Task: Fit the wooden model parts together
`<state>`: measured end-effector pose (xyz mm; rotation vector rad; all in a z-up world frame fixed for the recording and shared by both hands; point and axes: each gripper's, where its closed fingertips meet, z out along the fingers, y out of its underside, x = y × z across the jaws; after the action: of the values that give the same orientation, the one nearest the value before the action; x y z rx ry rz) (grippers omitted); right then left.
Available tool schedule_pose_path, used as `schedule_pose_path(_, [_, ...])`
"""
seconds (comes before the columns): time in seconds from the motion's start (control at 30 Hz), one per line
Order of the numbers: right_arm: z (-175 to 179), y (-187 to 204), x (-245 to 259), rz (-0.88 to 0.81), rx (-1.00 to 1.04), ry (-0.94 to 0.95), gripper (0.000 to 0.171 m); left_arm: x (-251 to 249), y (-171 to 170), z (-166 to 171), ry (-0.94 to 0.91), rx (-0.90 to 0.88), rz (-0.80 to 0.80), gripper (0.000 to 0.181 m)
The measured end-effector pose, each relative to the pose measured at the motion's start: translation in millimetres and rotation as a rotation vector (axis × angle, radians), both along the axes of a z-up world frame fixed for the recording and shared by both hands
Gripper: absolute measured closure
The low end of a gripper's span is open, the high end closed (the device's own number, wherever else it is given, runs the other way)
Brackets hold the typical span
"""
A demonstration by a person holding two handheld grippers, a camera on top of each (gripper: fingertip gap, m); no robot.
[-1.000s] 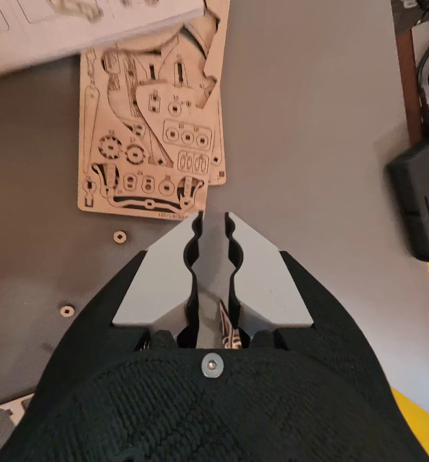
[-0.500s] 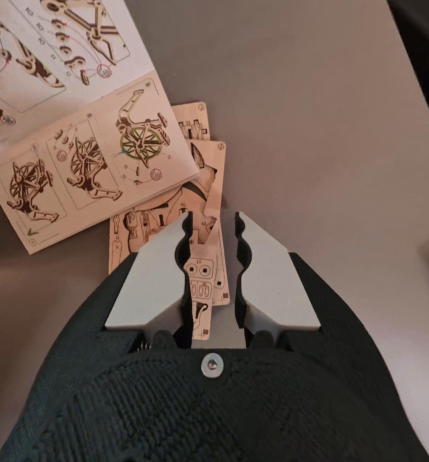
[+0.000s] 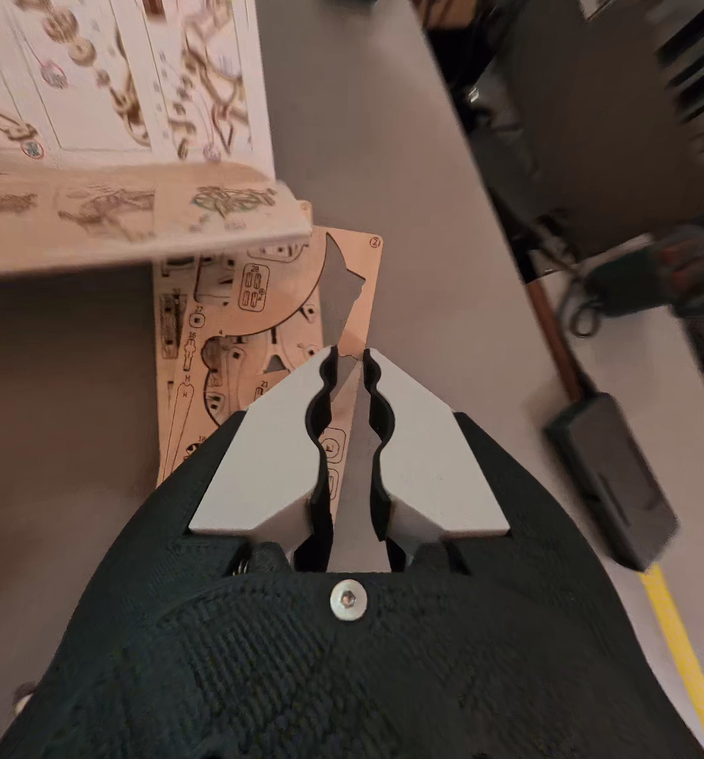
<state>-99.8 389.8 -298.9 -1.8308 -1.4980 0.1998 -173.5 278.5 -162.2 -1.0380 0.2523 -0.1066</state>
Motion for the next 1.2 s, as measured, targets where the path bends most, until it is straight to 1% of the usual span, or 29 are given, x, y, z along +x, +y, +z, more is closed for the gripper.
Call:
schedule_pose_path(0.03, [8.4,1.3,6.3,-0.010,0.048,0.027,0.160,-2.1,0.0,0.6,-0.010,-0.001,0.001,0.149])
schedule_pose_path(0.13, [31.9,3.6,26.7,-0.047,0.174,0.103,0.160,-7.4,0.6,1.9,-0.022,-0.001,0.014,0.150])
schedule_pose_path(0.23, [46.3,4.9,46.6,-0.087,0.255,0.138,0.160,-8.5,0.8,1.9,-0.027,-0.002,0.014,0.150])
schedule_pose_path(0.43, [55.6,3.5,70.6,-0.165,0.304,0.164,0.160,-2.1,1.8,-1.1,-0.011,-0.013,-0.002,0.152])
schedule_pose_path(0.57, [57.4,2.3,75.9,-0.175,0.323,0.164,0.160,2.2,2.4,-3.3,0.016,-0.014,-0.003,0.154])
schedule_pose_path(0.73, [52.8,11.4,80.9,-0.189,0.315,0.154,0.160,5.5,3.6,-6.2,0.038,-0.017,-0.002,0.156])
schedule_pose_path(0.87, [45.3,28.2,83.7,-0.200,0.289,0.128,0.160,5.8,0.3,-2.9,0.032,0.006,-0.007,0.159])
schedule_pose_path(1.13, [13.9,89.2,109.1,-0.279,0.245,-0.089,0.160,-0.3,0.0,-0.9,0.043,0.022,0.024,0.160])
schedule_pose_path(1.2, [8.1,98.6,115.6,-0.308,0.220,-0.125,0.160,-3.7,0.3,-0.2,0.034,0.023,0.031,0.160])
